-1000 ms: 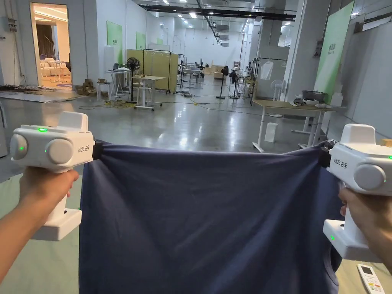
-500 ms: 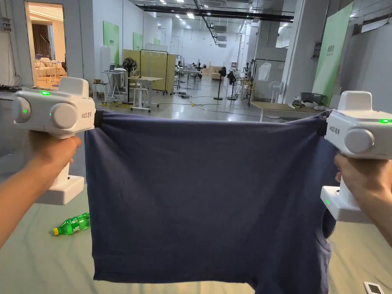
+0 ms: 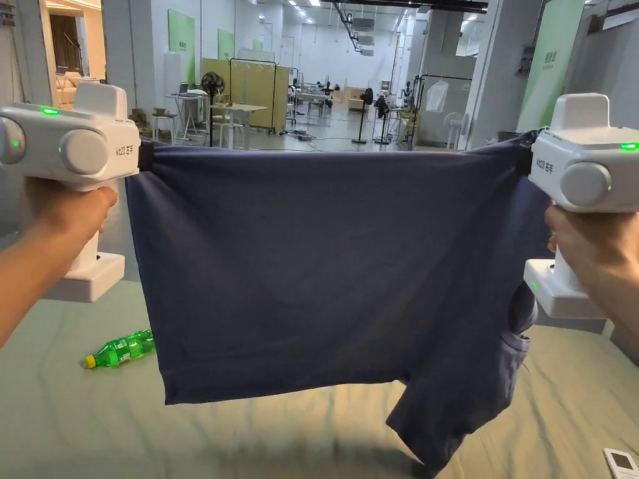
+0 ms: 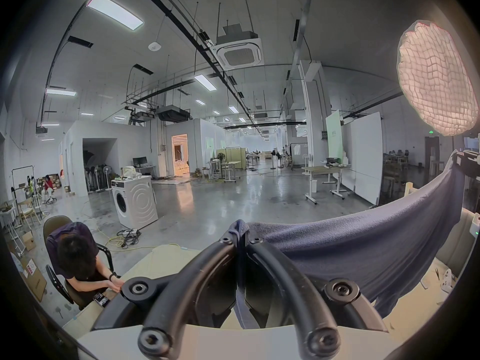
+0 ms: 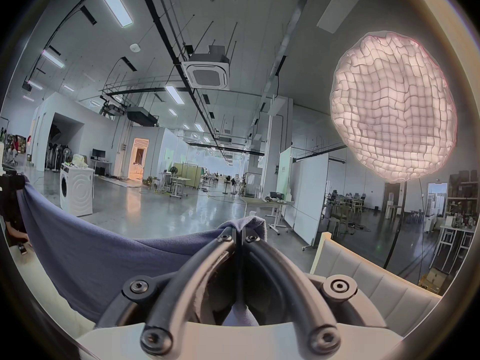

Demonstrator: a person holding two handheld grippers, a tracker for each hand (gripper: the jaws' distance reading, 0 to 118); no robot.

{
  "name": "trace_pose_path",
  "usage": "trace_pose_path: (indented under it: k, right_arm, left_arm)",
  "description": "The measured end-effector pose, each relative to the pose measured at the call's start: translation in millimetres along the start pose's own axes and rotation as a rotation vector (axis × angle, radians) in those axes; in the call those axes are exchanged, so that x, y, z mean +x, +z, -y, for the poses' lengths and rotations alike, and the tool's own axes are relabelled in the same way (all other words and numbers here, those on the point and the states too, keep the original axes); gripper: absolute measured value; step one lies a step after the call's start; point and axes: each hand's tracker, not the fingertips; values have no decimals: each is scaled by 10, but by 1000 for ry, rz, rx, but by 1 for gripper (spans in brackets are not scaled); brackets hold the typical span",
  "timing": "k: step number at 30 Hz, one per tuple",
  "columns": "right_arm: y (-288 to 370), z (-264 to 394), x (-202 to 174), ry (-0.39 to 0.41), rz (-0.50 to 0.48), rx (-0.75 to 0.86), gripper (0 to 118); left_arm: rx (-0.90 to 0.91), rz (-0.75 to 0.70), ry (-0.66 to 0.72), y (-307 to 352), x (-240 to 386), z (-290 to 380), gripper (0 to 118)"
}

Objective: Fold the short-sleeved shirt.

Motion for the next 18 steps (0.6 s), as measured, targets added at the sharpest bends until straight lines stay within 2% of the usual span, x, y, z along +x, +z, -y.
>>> trace_pose_path:
  k: [5, 10, 18]
  right_arm:
    - [176, 470, 80, -13, -16, -35, 3]
    - [854, 894, -21, 14, -38, -59, 3]
    - [1886, 1603, 34, -23, -81, -114, 3]
  left_arm:
    - [-27, 26, 0, 243, -43, 407, 5]
    - [-69, 60, -15, 610, -63, 955, 5]
    - [-118, 107, -2, 1442, -131, 1786, 5]
